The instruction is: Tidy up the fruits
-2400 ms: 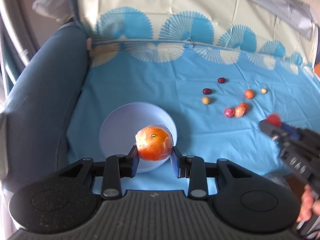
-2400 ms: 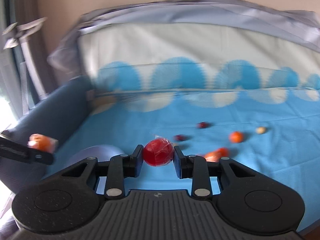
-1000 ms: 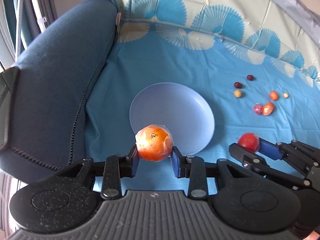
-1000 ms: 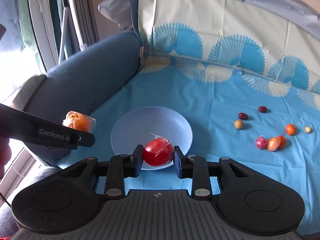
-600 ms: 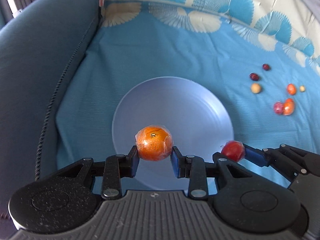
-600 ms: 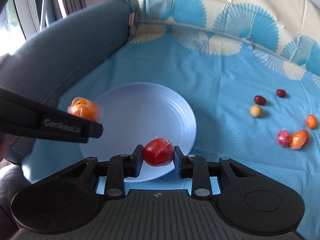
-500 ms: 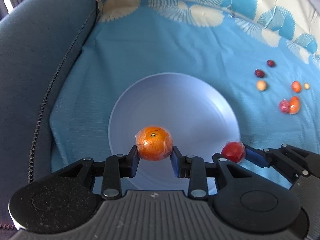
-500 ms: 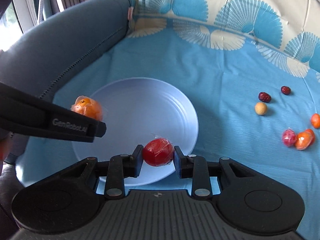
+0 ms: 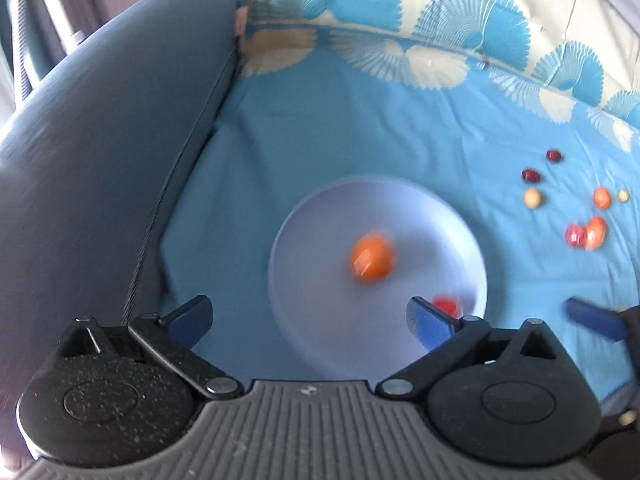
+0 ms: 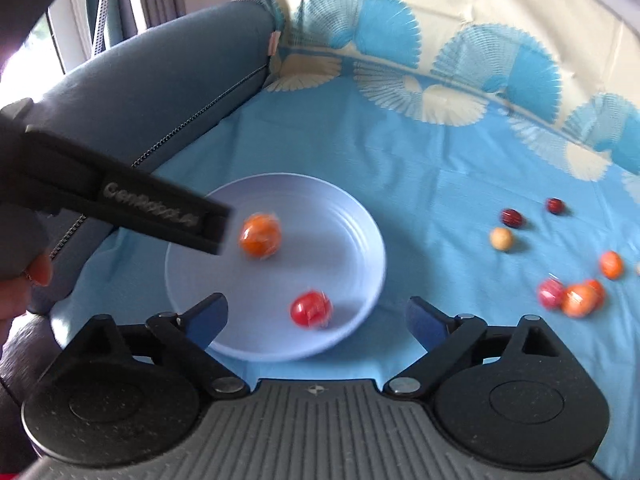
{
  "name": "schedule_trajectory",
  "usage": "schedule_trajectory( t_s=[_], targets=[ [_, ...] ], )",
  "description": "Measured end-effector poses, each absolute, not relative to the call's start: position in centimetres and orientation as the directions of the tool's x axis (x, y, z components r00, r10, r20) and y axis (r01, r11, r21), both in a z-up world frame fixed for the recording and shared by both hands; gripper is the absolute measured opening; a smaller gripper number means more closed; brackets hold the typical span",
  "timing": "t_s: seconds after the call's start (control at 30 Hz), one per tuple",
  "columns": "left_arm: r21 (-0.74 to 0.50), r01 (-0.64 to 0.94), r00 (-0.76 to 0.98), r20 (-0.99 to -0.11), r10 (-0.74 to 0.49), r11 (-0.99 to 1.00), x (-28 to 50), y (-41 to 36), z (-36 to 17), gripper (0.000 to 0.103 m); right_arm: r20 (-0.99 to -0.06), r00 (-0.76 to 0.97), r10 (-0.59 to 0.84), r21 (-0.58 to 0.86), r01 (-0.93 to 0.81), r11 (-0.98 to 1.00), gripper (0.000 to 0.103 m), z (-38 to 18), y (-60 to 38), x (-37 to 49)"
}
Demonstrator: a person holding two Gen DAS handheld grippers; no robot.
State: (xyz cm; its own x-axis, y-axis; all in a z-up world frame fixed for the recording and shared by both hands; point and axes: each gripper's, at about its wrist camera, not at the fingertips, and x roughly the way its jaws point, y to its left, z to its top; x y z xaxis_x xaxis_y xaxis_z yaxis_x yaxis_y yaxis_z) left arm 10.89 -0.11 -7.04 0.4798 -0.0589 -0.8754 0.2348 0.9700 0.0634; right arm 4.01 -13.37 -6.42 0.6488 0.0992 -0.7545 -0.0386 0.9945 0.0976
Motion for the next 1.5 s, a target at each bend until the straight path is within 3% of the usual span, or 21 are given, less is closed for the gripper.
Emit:
schedule_trajectory(
  t_s=[0.33,0.6,1.5],
  targets=[
    [0.046,0.209,0.475,-0.878,-0.060,0.977,1.9,3.9,-3.4,0.103,-0.744,0.667,0.034,0.165,0.134,0.977,0.100,-1.6,-13.6,-4.2],
    [0.053,0.205,0.545,-0.836,-0.069,0.977,-2.8,4.8,-0.4,0.103,-0.685,0.728,0.008,0.137,0.119,0.983,0.100,1.0,-12.5,-9.2],
    [0.117,0.252,0.579,-0.814,-0.053,0.961,-5.8,2.3,1.0,0.103,-0.628,0.778,0.009,0.164,0.121,0.979,0.101,3.2,-13.5,-13.6]
  ],
)
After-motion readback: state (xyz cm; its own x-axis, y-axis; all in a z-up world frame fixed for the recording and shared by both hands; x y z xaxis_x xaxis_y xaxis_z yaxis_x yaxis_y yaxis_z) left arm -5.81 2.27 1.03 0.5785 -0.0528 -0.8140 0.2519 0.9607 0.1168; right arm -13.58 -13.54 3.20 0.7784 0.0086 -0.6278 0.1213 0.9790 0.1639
